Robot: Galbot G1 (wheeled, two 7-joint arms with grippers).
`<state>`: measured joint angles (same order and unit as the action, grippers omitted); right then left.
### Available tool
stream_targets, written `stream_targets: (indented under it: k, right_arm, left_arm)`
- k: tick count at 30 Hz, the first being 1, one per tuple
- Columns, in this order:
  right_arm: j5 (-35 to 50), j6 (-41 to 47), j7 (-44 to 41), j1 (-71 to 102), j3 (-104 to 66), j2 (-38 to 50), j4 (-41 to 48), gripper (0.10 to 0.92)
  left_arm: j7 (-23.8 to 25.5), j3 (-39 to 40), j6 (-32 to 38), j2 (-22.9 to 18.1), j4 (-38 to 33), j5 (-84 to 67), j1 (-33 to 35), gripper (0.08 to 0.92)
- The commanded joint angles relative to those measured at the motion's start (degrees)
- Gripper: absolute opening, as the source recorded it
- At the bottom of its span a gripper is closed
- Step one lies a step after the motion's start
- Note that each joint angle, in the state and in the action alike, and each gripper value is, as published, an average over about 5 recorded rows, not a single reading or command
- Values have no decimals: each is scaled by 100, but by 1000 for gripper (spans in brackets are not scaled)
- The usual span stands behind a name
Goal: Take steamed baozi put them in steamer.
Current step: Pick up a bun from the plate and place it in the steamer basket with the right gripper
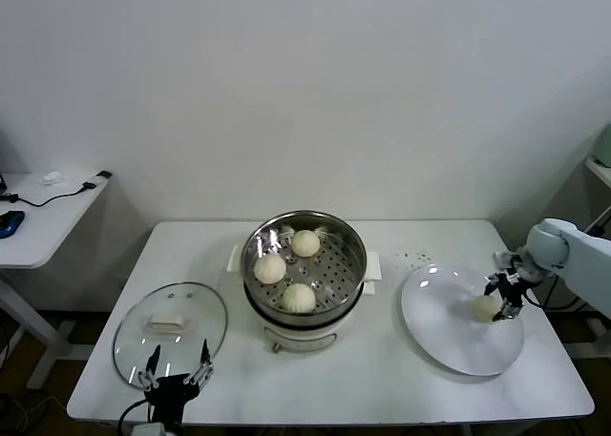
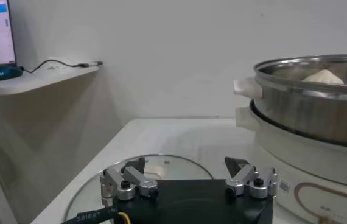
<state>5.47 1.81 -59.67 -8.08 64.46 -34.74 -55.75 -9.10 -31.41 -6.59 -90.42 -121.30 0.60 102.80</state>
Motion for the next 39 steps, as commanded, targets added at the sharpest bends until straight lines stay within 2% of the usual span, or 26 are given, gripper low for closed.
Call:
stream_targets:
  k: [1,5,9,16,21,30,39]
  right_arm:
    - [-17,-34,-74,-112,-12,44,-76,629]
    - [157,-67,-170,-559,238,164,-348,613]
    - [673,-34,-225,-1596,1078,247,-779,611]
    - [2553,303,-172,-4458,3189,-162,-1974,611]
    - [3791,754,70,-5675,3776,-876,-2728,611]
    - [5354,1754,1315,-5620,3775,-2043,-3636,611]
    - [5301,2113,1882,-4463,3581,-2672,-3254,611]
  left_arm:
    - [-6,12,3,-3,-18,2,15,823]
    - [-7,30,16,2,-40,2,33,823]
    - [-6,52,24,18,-56,2,40,823]
    - [-6,84,33,72,-122,-9,37,823]
    - [-2,118,1,104,-204,-27,44,823]
    - [-14,175,11,144,-261,-53,86,823]
    - [-25,195,32,115,-245,-55,127,823]
